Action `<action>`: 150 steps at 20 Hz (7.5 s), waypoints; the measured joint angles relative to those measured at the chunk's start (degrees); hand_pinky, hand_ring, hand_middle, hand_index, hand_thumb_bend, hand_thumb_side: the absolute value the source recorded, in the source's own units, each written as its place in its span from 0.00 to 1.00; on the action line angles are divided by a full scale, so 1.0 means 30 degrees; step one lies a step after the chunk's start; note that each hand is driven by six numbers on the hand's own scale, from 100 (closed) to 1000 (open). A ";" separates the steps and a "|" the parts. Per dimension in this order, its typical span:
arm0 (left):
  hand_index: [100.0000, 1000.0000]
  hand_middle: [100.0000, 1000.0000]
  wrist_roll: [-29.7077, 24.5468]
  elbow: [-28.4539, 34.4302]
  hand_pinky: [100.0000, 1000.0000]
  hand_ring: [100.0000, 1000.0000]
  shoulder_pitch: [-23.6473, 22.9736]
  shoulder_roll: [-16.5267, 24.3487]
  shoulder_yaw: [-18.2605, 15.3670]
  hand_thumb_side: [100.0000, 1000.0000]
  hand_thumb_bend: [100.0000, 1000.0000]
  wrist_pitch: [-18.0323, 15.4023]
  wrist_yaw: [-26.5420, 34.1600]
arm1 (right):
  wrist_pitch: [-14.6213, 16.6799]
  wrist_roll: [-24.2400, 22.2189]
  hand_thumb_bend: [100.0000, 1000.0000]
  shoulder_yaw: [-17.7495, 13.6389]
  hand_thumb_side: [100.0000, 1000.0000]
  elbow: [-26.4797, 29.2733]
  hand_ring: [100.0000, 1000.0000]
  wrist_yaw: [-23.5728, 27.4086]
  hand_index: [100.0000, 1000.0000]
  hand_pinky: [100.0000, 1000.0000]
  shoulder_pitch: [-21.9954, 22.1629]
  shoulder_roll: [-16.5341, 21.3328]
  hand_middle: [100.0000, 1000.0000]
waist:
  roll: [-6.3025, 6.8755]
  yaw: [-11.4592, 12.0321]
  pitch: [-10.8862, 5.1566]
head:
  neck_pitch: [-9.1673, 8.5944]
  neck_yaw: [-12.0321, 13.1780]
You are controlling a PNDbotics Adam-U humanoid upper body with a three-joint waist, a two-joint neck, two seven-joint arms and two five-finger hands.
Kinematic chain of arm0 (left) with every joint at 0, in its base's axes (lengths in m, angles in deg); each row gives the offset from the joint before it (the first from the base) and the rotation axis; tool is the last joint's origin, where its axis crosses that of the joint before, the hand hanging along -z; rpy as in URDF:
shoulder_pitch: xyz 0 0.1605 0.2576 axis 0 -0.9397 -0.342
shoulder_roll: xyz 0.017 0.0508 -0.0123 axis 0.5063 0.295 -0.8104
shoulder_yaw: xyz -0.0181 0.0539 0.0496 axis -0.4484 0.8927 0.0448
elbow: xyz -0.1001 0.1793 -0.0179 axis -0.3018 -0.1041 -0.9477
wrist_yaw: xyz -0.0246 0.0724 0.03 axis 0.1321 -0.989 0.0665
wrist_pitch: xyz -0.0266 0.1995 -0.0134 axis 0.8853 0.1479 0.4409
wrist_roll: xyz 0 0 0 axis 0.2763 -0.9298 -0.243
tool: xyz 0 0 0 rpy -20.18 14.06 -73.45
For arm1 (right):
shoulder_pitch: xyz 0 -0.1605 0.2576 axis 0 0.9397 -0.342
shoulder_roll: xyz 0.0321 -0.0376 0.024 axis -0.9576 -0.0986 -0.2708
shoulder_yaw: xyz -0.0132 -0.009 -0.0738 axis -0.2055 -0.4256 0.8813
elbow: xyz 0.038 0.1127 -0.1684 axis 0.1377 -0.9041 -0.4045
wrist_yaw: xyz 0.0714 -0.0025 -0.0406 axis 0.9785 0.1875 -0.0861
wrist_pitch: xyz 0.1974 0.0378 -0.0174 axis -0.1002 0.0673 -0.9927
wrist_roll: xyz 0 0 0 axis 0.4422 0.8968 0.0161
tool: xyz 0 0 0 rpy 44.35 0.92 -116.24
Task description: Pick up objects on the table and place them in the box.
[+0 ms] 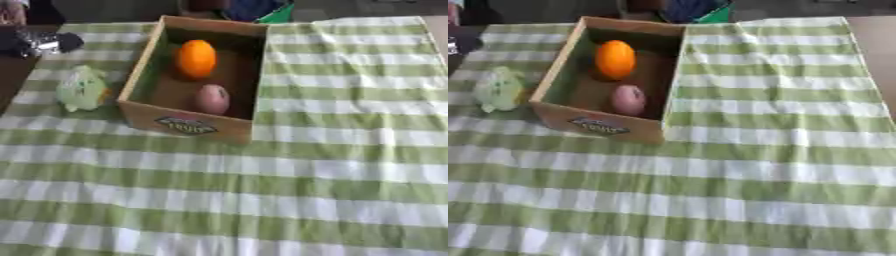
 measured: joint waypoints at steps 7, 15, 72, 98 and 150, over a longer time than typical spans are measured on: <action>0.99 0.88 -0.4051 -0.1349 0.90 0.89 0.0227 -0.0356 0.0173 0.90 0.81 -0.0931 0.0510 | -0.0135 0.0036 0.00 0.0001 0.61 0.0000 0.73 0.0002 0.80 0.71 0.0010 -0.0313 0.62 | -0.0012 -0.0003 0.0141 | -0.0088 0.0042; 1.00 0.93 -0.7763 -0.1654 0.92 0.93 0.0308 -0.0425 0.0170 0.73 0.73 -0.0758 0.2080 | -0.0437 0.0132 0.00 0.0002 0.62 0.0000 0.73 0.0006 0.79 0.70 0.0029 -0.0598 0.61 | -0.0084 0.0012 0.0246 | -0.0243 0.0196; 0.86 0.77 -0.4452 -0.5067 0.74 0.78 0.1273 -0.1938 0.0163 0.35 0.00 0.0094 -0.3841 | -0.1253 -0.0473 0.00 -0.0218 0.67 0.0000 0.73 0.0135 0.78 0.71 0.0675 -0.1892 0.58 | -0.0147 -0.0541 0.1278 | -0.1274 0.0772; 0.59 0.51 0.2103 -0.1983 0.40 0.49 0.1270 -0.1933 0.0406 0.35 0.00 0.1834 -0.5704 | -0.1409 -0.0363 0.00 -0.0349 0.72 0.0000 0.73 0.0462 0.78 0.71 0.0869 -0.2154 0.57 | -0.0095 -0.0323 0.0469 | -0.0762 0.0438; 0.85 0.85 -0.3480 -0.1119 0.78 0.88 0.3294 -0.8826 0.4603 0.89 0.36 0.0116 -0.7189 | -0.1522 -0.0484 0.00 -0.0350 0.71 0.0000 0.73 0.1195 0.77 0.71 0.0505 -0.2658 0.57 | -0.0192 -0.0377 -0.0065 | -0.0168 -0.0479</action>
